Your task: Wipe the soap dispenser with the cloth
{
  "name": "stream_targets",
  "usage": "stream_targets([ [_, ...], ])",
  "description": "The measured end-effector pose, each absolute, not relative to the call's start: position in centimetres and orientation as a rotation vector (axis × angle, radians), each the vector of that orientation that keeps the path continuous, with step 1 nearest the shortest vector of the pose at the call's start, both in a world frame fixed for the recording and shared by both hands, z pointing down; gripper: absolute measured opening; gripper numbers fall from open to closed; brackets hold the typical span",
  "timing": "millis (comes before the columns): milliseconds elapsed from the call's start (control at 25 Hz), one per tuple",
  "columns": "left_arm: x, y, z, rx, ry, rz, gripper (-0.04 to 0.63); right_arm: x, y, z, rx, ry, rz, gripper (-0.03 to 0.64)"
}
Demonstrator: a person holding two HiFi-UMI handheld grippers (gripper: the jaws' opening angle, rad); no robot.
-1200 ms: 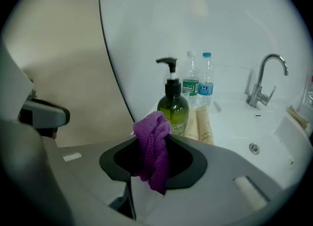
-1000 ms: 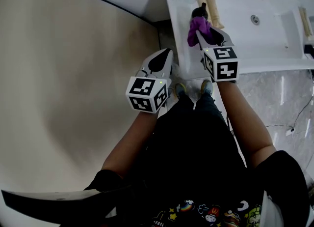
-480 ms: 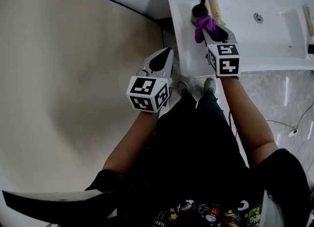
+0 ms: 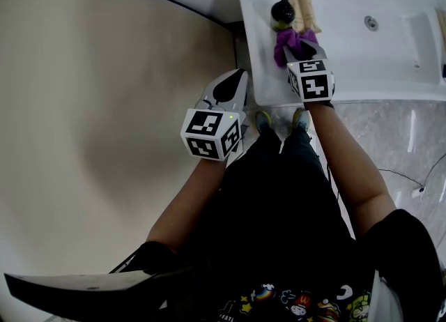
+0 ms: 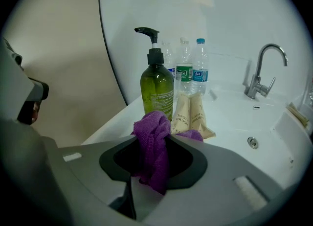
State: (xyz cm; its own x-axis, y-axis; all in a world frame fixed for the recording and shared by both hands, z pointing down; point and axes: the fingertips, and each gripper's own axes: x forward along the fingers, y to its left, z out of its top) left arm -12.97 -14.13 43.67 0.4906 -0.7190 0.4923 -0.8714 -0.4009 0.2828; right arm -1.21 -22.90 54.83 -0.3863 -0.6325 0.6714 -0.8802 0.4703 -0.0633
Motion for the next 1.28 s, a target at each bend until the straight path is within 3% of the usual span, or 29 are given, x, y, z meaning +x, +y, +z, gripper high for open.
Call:
stream_targets([
  [480,-13.8,-14.1,42.9,2.260,-1.300,0.362,0.002,-8.6,-21.5,47.6,1.149,-2.340,0.484,0.153],
  [880,-17.2,-13.4,43.1,2.232,-1.340,0.364,0.002,-11.8,-24.0,37.9,1.303,-2.299,-0.272,0.153],
  [960,-17.7,-13.3,43.4,2.229,-1.339,0.370,0.002,-11.9,-24.3,38.4,1.317,-2.261,-0.359,0.153],
  [1280,-18.9,-12.4,43.9,2.215,-1.332,0.407,0.002,-12.1,-25.8,46.3,1.230,-2.224,-0.161,0.153],
])
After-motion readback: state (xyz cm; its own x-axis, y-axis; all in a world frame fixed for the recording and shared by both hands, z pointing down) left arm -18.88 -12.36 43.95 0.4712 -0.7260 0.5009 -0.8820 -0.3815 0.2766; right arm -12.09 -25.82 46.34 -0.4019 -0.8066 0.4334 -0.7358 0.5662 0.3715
